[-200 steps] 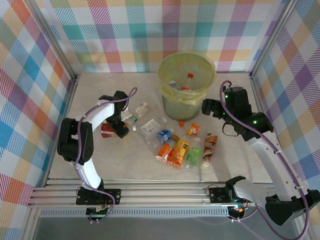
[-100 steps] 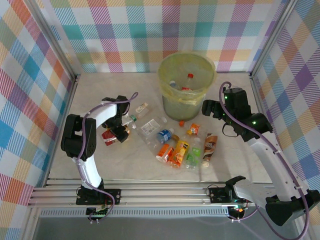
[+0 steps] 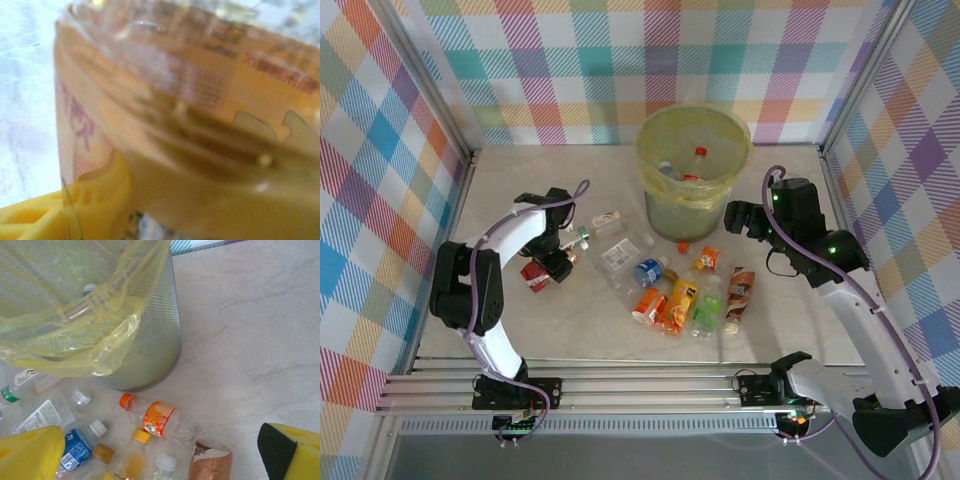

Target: Put the plastic bottles in the bin

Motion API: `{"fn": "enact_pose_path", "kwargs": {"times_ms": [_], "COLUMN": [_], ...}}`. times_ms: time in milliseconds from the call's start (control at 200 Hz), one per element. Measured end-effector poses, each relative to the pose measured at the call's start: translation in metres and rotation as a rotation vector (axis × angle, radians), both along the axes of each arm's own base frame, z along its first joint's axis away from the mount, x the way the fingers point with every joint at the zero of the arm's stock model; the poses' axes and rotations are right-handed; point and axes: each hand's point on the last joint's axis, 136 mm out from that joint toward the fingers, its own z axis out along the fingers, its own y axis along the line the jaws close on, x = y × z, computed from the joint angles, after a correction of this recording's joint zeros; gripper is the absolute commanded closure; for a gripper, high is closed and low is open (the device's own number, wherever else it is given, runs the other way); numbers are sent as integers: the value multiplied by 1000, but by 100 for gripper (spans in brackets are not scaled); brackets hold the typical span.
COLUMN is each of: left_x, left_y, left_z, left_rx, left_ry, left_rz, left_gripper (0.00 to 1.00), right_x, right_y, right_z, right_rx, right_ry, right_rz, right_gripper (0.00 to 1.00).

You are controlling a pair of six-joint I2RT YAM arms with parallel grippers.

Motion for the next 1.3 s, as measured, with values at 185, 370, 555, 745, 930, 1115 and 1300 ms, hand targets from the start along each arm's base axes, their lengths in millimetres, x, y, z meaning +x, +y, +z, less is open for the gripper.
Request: {"fn": "enact_pose_path", "kwargs": {"times_ms": [185, 370, 555, 745, 930, 1115, 1300], "left_x": [0, 2, 8, 13, 4, -9, -23], "left_y": [-12, -39, -85, -129, -164, -188, -210], "left_z": [35, 71, 112, 161, 204, 221, 225], "left_rx": [-34, -108, -289, -588, -881, -1082, -1213], "left_ry": [-119, -271, -446, -587, -636, -595, -524], "left_rz": [-33, -82, -127, -92, -104, -128, -159], "left_gripper": [27, 27, 27, 27, 27, 27, 27], "right_x": [-3, -6, -9, -11, -15, -14, -12], "right_y": [9, 25, 43, 65, 90, 113, 138], "right_z": [5, 18, 32, 36, 46, 57, 60], "right_rx": [52, 132, 225, 307, 399, 477, 528], "right_ry": [-8, -43, -78, -87, -114, -143, -136], "right_rz": [35, 105, 187, 288, 420, 541, 648], "right_gripper": [0, 0, 0, 0, 0, 4, 10]}}
